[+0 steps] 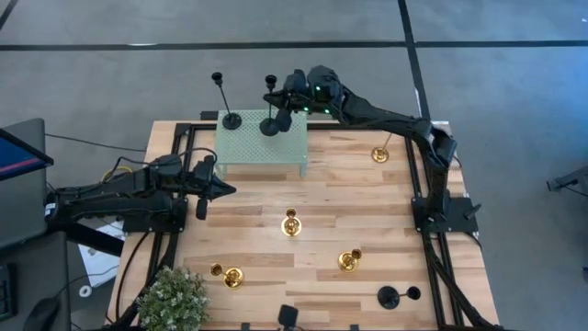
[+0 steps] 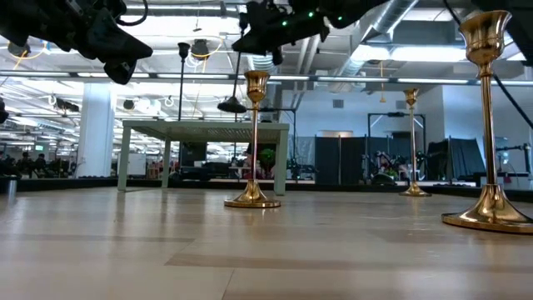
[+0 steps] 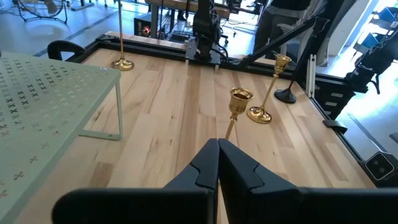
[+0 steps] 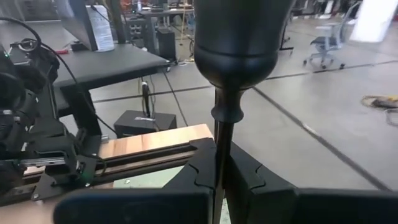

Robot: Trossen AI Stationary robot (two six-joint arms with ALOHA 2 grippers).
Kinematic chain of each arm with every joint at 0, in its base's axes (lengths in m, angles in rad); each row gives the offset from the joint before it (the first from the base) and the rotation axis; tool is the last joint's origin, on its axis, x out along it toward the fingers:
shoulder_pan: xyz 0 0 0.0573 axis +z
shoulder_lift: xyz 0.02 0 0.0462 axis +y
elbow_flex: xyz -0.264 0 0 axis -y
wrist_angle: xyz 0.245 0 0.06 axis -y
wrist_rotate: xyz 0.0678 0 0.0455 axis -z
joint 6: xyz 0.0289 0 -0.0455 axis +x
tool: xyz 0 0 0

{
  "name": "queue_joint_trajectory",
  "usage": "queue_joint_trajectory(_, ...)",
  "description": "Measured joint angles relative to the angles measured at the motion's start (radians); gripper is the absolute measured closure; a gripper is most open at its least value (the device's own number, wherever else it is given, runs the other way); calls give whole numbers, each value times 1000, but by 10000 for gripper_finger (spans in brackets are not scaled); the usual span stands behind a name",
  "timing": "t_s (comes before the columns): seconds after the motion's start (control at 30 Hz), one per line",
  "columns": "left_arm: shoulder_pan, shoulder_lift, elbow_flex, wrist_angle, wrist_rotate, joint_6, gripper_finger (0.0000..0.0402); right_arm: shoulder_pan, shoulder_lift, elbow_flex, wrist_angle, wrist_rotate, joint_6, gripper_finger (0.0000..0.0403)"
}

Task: Pick & Place candle stick holders
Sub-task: Put the black candle holder on the shelf

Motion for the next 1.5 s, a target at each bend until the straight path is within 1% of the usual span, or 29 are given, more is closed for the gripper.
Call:
queue_joint_trajectory(0.13,0,0,0,-3,0,1,394,-15,61,58,1,-27,6,403)
queue_joint_trajectory(0.27,0,0,0,-7,0,1,394,-26,103,98,1,-32,6,403)
queue_joint_trajectory(0.7,0,2,0,-7,0,1,394,-37,105,101,-41,-33,-1,403)
queue_joint_trajectory(0.77,0,2,0,-7,0,1,394,-35,121,102,-7,-31,-14,403)
queue_joint_trajectory(1.0,0,14,0,-7,0,0,394,-38,153,101,-4,-31,4,403)
queue_joint_trajectory(1.5,0,91,0,-5,-7,1,394,-65,166,101,57,-28,-1,403)
